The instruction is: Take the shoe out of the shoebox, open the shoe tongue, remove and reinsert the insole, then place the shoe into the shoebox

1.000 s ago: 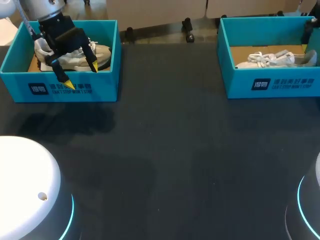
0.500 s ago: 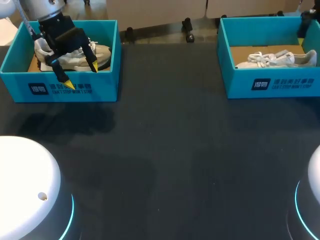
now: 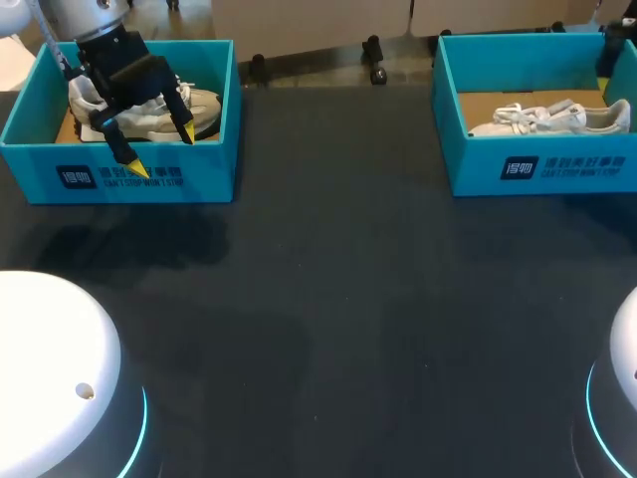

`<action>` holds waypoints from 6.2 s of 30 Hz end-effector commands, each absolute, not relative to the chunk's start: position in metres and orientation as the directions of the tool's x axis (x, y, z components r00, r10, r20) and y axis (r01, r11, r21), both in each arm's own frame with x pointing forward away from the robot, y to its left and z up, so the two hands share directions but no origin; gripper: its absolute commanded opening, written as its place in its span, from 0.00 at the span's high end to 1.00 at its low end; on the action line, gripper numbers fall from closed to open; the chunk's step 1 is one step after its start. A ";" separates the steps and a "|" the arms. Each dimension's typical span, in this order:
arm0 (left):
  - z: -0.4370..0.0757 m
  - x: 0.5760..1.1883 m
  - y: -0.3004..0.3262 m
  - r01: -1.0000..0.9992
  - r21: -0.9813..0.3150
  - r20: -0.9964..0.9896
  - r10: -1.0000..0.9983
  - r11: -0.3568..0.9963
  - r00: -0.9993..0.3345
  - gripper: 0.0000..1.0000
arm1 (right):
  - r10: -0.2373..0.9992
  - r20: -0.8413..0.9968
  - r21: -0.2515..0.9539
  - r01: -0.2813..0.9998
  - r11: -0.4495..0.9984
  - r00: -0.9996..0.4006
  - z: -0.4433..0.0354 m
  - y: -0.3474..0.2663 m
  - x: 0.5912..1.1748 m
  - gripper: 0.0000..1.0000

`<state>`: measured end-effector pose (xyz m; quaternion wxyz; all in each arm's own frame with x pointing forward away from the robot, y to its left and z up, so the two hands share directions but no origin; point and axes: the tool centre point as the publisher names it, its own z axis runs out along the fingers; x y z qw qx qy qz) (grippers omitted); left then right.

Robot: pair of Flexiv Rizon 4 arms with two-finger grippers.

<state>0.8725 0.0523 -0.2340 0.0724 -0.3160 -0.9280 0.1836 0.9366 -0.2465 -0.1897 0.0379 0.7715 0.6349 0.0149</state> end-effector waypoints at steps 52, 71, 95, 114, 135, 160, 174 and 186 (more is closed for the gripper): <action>-0.226 1.110 0.197 0.993 -0.032 0.019 0.994 0.111 -0.111 0.00 | 0.981 -0.023 0.087 0.977 -0.192 0.195 -0.190 -0.246 0.934 0.00; -0.256 1.183 0.235 0.990 -0.116 0.040 0.996 0.078 -0.073 0.00 | 0.981 -0.023 0.087 0.977 -0.192 0.195 -0.190 -0.246 0.934 0.00; -0.310 1.194 0.266 0.994 -0.108 0.092 0.996 0.015 -0.006 0.00 | 0.981 -0.023 0.087 0.977 -0.192 0.195 -0.190 -0.246 0.934 0.00; -0.341 1.186 0.274 0.996 -0.088 0.111 0.993 -0.030 0.040 0.05 | 0.981 -0.023 0.087 0.977 -0.192 0.195 -0.190 -0.246 0.934 0.00; -0.365 1.185 0.278 0.998 -0.059 0.096 0.995 0.034 -0.028 0.14 | 0.981 -0.023 0.087 0.977 -0.192 0.195 -0.190 -0.246 0.934 0.00; -0.391 1.176 0.282 0.998 -0.046 0.081 0.996 0.045 -0.041 0.33 | 0.981 -0.023 0.087 0.977 -0.192 0.195 -0.190 -0.246 0.934 0.00; -0.404 1.175 0.287 0.997 -0.049 0.120 0.991 0.059 -0.052 0.71 | 0.981 -0.023 0.087 0.977 -0.192 0.195 -0.190 -0.246 0.934 0.00; -0.396 1.177 0.292 0.997 -0.038 0.112 0.992 0.060 -0.055 1.00 | 0.981 -0.023 0.087 0.977 -0.192 0.195 -0.190 -0.246 0.934 0.00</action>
